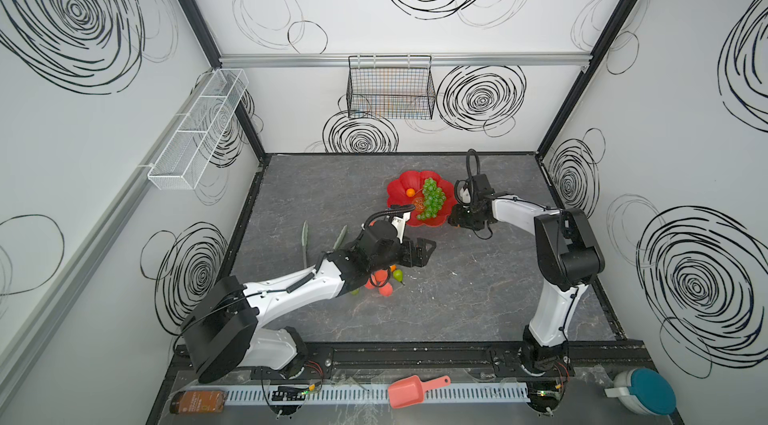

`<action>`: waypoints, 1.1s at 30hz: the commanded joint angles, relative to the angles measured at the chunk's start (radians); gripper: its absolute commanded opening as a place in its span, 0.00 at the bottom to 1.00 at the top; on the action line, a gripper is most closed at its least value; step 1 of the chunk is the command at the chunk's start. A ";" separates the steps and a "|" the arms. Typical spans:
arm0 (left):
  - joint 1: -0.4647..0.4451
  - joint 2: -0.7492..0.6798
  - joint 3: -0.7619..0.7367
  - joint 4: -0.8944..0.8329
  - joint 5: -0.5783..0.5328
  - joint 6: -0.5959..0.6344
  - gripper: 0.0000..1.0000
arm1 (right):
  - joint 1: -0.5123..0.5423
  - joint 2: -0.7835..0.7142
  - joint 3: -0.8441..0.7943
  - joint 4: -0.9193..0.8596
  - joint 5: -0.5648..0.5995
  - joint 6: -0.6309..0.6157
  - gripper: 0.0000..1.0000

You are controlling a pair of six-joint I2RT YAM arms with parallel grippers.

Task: Place and organize the fake fruits in the fruit bowl
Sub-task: 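Move the right gripper down to the second kumquat beside the bowl, then grasp the second kumquat and lift it over the red bowl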

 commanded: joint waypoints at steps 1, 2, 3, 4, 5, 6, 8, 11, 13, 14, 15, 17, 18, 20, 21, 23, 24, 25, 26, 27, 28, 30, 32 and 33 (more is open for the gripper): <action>0.007 -0.018 0.010 0.030 -0.010 0.008 0.96 | 0.008 0.017 0.038 -0.023 0.029 -0.002 0.53; 0.008 -0.017 0.010 0.030 -0.009 0.008 0.96 | 0.009 0.021 0.041 -0.025 0.028 -0.004 0.52; 0.008 -0.016 0.010 0.030 -0.008 0.007 0.96 | 0.008 0.025 0.045 -0.027 0.027 -0.004 0.52; 0.009 -0.016 0.012 0.030 -0.007 0.007 0.96 | 0.008 0.029 0.046 -0.027 0.027 -0.004 0.52; 0.009 -0.015 0.012 0.031 -0.005 0.007 0.96 | 0.010 0.030 0.047 -0.027 0.029 -0.004 0.51; 0.008 -0.015 0.013 0.029 -0.005 0.007 0.96 | 0.010 0.034 0.048 -0.028 0.030 -0.004 0.50; 0.009 -0.015 0.013 0.027 -0.005 0.008 0.96 | 0.012 0.036 0.049 -0.028 0.029 -0.003 0.49; 0.011 -0.016 0.012 0.025 -0.005 0.007 0.96 | 0.014 0.041 0.050 -0.031 0.029 -0.004 0.47; 0.011 -0.015 0.012 0.023 -0.005 0.006 0.96 | 0.015 0.042 0.051 -0.032 0.029 -0.003 0.46; 0.010 -0.015 0.012 0.023 -0.004 0.007 0.96 | 0.015 0.043 0.052 -0.033 0.027 -0.005 0.46; 0.010 -0.015 0.012 0.024 -0.004 0.007 0.96 | 0.017 0.042 0.051 -0.036 0.028 -0.005 0.44; 0.011 -0.015 0.012 0.022 -0.004 0.006 0.96 | 0.016 0.041 0.052 -0.038 0.029 -0.005 0.43; 0.010 -0.015 0.013 0.022 -0.002 0.007 0.96 | 0.019 0.040 0.053 -0.040 0.030 -0.005 0.42; 0.012 -0.015 0.013 0.023 -0.003 0.004 0.96 | 0.018 0.037 0.053 -0.040 0.033 -0.004 0.41; 0.012 -0.015 0.013 0.022 -0.002 0.006 0.96 | 0.019 0.034 0.053 -0.041 0.036 -0.004 0.40; 0.012 -0.015 0.013 0.020 -0.001 0.005 0.96 | 0.018 0.029 0.051 -0.041 0.040 -0.004 0.39; 0.012 -0.016 0.014 0.020 -0.003 0.007 0.96 | 0.019 0.028 0.050 -0.042 0.041 -0.003 0.38; 0.012 -0.018 0.013 0.017 -0.002 0.006 0.96 | 0.019 0.025 0.050 -0.043 0.043 -0.004 0.38; 0.012 -0.018 0.013 0.017 -0.003 0.007 0.96 | 0.018 0.024 0.047 -0.043 0.044 -0.004 0.38; 0.012 -0.020 0.013 0.015 -0.002 0.007 0.96 | 0.018 0.022 0.046 -0.043 0.045 -0.004 0.38; 0.012 -0.021 0.013 0.015 -0.003 0.007 0.96 | 0.016 0.020 0.045 -0.044 0.042 -0.003 0.36; 0.013 -0.024 0.010 0.014 -0.007 0.006 0.96 | 0.016 0.013 0.040 -0.047 0.041 -0.002 0.36; 0.015 -0.027 0.010 0.009 -0.011 0.004 0.96 | 0.016 -0.002 0.026 -0.041 0.037 0.004 0.36; 0.016 -0.029 0.010 0.001 -0.016 0.001 0.96 | 0.015 -0.015 0.016 -0.038 0.035 0.007 0.36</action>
